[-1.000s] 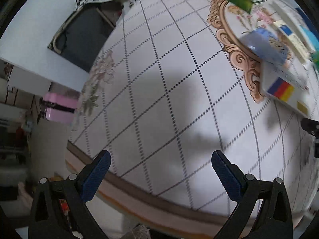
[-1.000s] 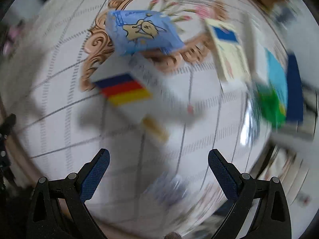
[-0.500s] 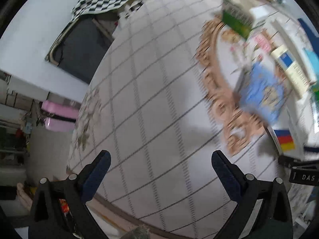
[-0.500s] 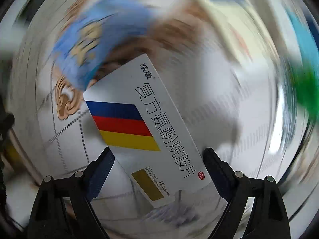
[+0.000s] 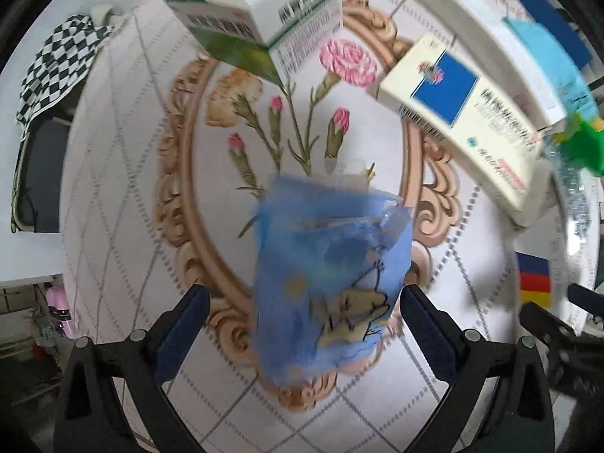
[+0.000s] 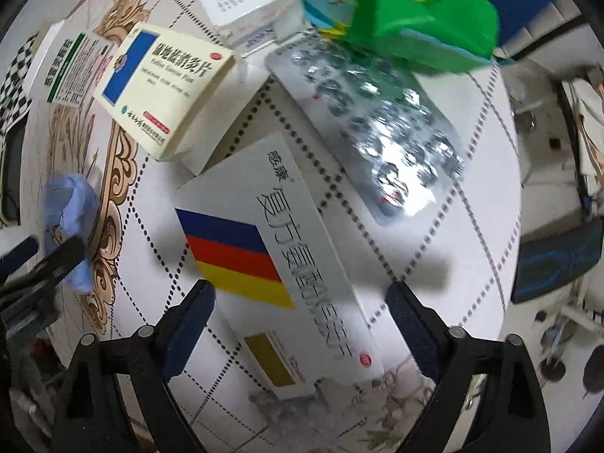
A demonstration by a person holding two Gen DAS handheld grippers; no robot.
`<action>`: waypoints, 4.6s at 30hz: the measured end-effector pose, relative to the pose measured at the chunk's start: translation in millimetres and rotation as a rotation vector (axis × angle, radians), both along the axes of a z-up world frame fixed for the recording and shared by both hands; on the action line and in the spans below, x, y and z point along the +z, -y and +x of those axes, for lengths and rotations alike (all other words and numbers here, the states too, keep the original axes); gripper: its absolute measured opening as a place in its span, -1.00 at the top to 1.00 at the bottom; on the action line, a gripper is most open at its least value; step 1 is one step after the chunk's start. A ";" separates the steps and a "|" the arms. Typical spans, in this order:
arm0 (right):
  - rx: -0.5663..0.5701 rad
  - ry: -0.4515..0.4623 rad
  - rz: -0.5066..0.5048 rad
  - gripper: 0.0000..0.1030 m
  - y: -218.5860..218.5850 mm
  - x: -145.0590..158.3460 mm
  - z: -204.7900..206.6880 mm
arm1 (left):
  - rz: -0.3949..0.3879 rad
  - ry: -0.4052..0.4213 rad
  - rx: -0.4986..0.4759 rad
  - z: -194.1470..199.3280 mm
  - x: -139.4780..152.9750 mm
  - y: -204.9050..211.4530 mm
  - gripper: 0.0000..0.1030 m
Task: Collect trash
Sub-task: 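Grasp the blue tissue pack with left gripper while right gripper grasps the striped medicine box, then carry both items over the trash bin and open both grippers, then grasp the blue-label medicine box with left gripper while right gripper grasps a blister pack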
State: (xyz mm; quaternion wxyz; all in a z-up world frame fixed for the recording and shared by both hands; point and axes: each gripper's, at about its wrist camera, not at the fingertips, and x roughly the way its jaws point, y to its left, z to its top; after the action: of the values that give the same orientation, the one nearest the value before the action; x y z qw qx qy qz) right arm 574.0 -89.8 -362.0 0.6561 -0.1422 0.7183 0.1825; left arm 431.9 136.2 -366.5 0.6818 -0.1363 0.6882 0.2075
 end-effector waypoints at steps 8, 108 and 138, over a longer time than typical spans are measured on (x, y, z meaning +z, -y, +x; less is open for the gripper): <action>0.109 0.129 -0.078 -0.64 -30.9 6.4 -16.0 | -0.025 0.071 0.083 -27.0 6.0 -15.2 0.01; -0.032 0.067 0.006 -0.95 99.1 -24.0 -565.6 | -0.124 0.071 0.019 -491.8 1.1 129.5 -0.89; 0.088 0.144 -0.016 -0.95 53.3 22.9 -136.7 | 0.080 0.044 0.207 -181.3 22.7 78.2 -1.00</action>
State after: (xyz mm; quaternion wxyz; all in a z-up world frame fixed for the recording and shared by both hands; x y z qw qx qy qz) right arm 437.3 -143.1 -339.1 0.6962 -0.1919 0.6638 0.1948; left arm 250.7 58.0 -343.8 0.6766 -0.1838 0.6464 0.3010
